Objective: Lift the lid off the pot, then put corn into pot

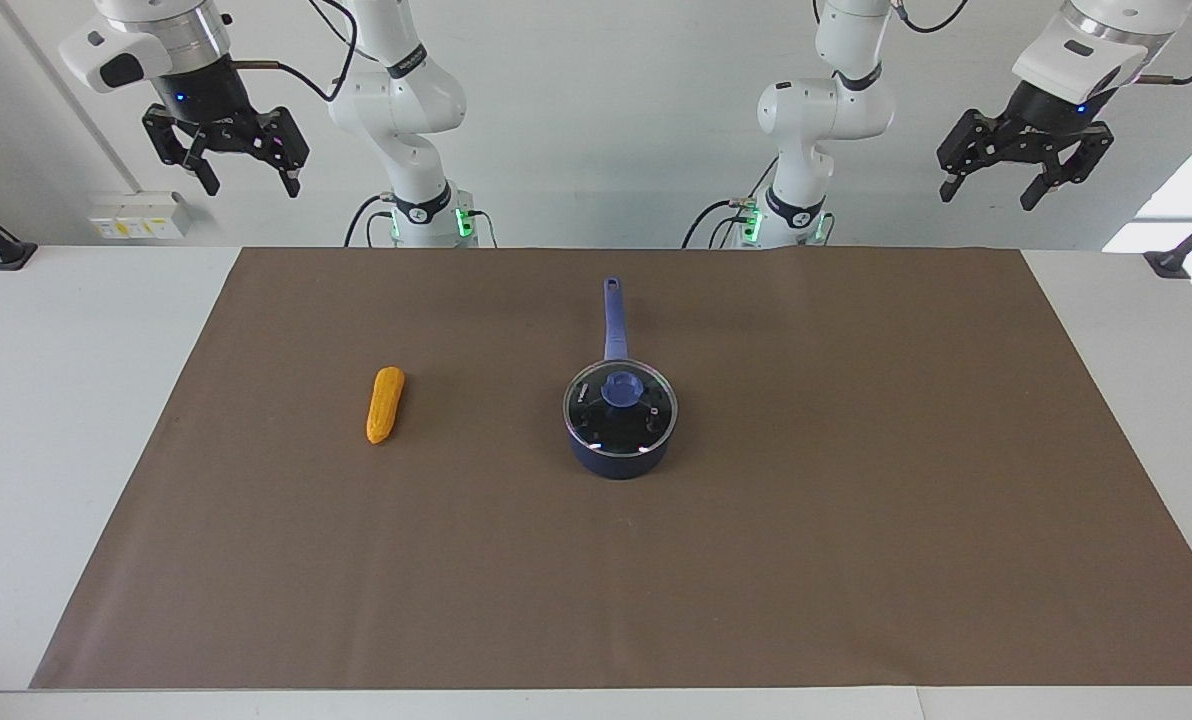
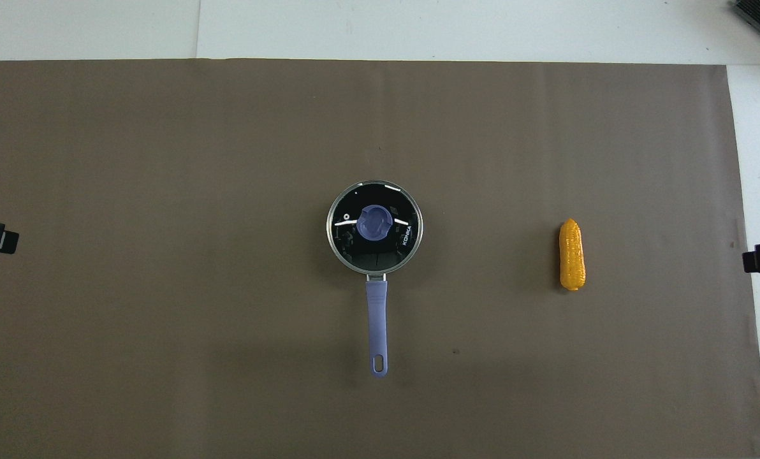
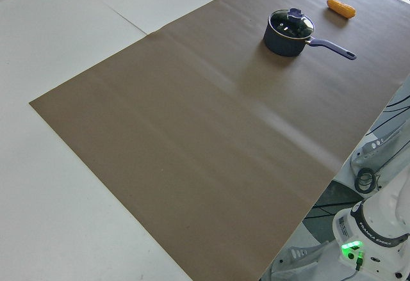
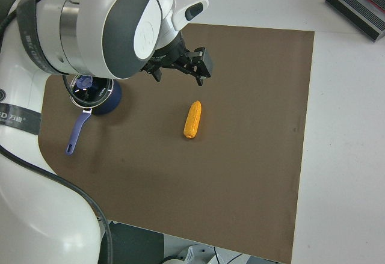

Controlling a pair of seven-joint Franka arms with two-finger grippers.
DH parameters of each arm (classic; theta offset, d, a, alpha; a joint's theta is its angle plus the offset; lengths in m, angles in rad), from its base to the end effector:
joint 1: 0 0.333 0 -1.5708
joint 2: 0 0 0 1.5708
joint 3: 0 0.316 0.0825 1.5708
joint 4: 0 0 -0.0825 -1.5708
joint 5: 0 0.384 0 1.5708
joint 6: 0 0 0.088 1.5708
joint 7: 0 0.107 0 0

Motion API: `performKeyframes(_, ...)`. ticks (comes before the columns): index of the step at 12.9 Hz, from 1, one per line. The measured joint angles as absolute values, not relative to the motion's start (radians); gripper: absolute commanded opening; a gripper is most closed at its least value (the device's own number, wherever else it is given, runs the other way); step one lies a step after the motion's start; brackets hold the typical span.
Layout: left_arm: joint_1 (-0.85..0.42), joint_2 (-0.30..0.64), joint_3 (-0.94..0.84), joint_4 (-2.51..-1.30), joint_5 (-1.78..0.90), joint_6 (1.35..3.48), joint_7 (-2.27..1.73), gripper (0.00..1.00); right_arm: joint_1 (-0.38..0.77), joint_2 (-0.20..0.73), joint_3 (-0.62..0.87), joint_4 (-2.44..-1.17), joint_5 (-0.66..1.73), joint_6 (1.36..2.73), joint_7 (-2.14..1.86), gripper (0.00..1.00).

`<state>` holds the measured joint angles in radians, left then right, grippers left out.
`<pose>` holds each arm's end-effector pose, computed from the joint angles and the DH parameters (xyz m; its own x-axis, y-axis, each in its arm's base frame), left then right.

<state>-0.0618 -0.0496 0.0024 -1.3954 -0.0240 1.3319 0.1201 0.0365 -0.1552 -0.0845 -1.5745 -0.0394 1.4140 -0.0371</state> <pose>0.5081 -0.0332 0.7106 0.9828 -0.1841 -0.0109 -0.1838 -0.9827 0.0250 0.4864 -0.0322 0.6897 0.9998 -0.0160 -0.0068 -0.0158 -0.9995 0.0257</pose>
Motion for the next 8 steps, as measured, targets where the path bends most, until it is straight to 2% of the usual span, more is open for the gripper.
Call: performKeyframes(8, -0.062, -0.051, 0.001, -1.402, -0.024, 1.327, 0.120, 1.00, 0.037, -0.155, -0.085, -1.574, -0.039, 1.414, -0.037, 1.00)
